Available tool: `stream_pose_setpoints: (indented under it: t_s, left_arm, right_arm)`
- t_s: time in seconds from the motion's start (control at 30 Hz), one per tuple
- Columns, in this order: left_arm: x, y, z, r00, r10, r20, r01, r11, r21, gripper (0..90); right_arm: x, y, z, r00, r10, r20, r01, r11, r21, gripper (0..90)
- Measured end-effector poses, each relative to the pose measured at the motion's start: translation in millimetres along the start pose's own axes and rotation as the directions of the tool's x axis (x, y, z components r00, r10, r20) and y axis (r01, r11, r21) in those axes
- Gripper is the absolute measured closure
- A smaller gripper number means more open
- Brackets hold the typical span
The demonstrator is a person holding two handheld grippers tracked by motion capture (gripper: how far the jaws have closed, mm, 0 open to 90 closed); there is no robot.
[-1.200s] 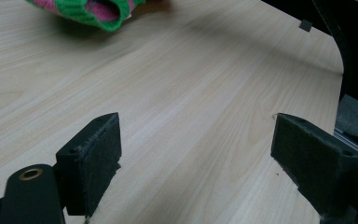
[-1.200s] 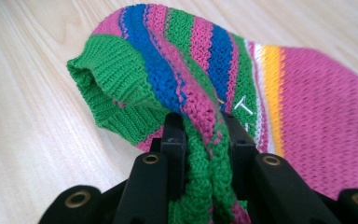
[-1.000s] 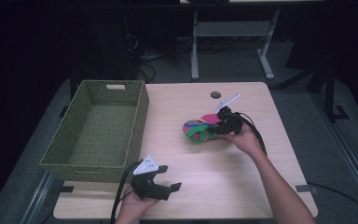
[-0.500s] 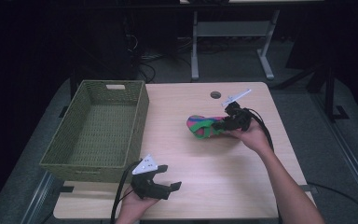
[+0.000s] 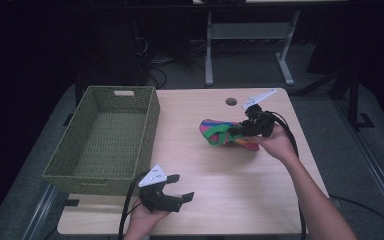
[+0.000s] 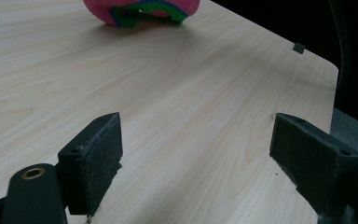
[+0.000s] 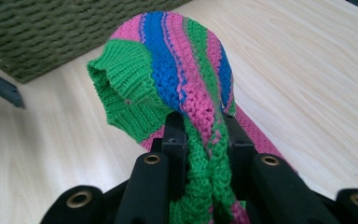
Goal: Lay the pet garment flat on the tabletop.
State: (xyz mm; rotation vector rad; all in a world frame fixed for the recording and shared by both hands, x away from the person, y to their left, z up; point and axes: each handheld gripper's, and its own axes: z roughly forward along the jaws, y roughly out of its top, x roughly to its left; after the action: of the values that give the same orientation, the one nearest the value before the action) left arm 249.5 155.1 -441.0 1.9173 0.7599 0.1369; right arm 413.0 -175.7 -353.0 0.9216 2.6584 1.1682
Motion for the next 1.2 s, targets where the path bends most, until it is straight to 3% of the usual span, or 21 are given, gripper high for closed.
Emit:
stream_pose_setpoints:
  t_s: [0.33,0.57,1.2]
  left_arm:
    - [0.4,12.3,-2.0,0.9997,0.023,-0.001,-0.023,0.9992,-0.033,16.9]
    - [5.9,23.4,-6.6,0.9993,0.037,0.002,-0.037,0.9971,-0.066,19.6]
    - [14.7,47.1,11.9,0.9936,0.107,0.035,-0.104,0.9913,-0.081,24.0]
  right_arm:
    - [8.8,2.6,-21.3,0.9964,-0.029,-0.080,0.024,0.998,-0.066,74.8]
    - [14.6,2.1,-29.7,0.9921,-0.043,-0.117,0.034,0.996,-0.083,74.8]
    - [19.3,-7.9,-57.6,0.9779,-0.090,-0.189,0.067,0.990,-0.126,74.8]
